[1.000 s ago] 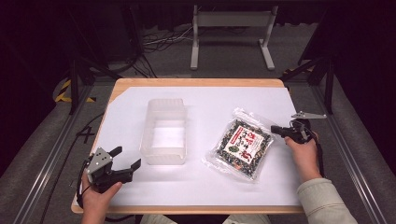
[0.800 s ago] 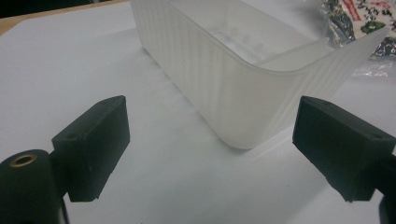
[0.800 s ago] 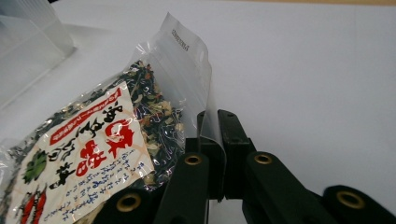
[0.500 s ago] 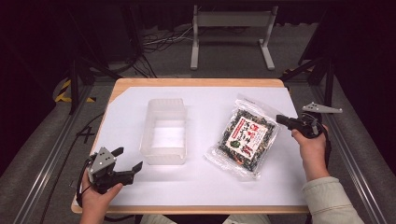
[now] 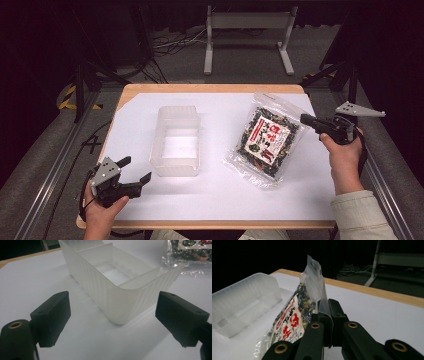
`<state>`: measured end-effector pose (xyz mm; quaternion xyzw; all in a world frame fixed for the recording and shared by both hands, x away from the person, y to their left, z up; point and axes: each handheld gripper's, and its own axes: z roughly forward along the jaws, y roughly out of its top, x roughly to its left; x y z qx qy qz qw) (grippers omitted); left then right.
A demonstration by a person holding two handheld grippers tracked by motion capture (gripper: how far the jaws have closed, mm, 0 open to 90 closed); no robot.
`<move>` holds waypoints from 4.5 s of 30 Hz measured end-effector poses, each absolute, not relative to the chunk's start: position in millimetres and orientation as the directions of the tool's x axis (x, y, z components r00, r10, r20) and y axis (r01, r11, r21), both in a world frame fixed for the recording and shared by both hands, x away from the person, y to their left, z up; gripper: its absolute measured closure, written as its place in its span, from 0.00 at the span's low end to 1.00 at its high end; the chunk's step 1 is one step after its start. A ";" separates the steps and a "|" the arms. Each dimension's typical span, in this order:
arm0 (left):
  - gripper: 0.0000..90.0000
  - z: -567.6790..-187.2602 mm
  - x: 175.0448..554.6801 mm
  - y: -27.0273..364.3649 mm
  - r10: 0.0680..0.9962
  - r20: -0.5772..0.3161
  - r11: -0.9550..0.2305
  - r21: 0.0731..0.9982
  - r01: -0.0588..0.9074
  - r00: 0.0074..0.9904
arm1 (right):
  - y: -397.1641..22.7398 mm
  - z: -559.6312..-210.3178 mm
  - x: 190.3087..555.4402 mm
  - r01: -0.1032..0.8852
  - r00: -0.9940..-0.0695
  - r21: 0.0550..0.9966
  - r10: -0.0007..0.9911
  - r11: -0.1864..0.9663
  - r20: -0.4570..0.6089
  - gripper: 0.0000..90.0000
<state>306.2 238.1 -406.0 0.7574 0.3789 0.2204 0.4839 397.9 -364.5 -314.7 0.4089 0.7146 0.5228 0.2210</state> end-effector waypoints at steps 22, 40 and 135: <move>0.21 -394.9 302.2 230.7 0.800 -0.074 -0.151 0.936 0.319 0.596 | -343.0 -256.5 365.9 0.178 -0.681 0.976 0.732 0.125 0.031 1.00; 0.16 -371.7 311.7 195.9 0.714 -0.114 -0.111 0.956 0.272 0.691 | -319.2 -228.0 353.9 0.100 -0.748 0.987 0.663 0.128 -0.010 1.00; 0.70 -329.9 356.6 63.6 0.272 -0.039 -0.079 0.995 0.063 0.962 | -274.5 -237.7 337.3 -0.025 -0.918 0.998 0.394 0.055 -0.045 0.98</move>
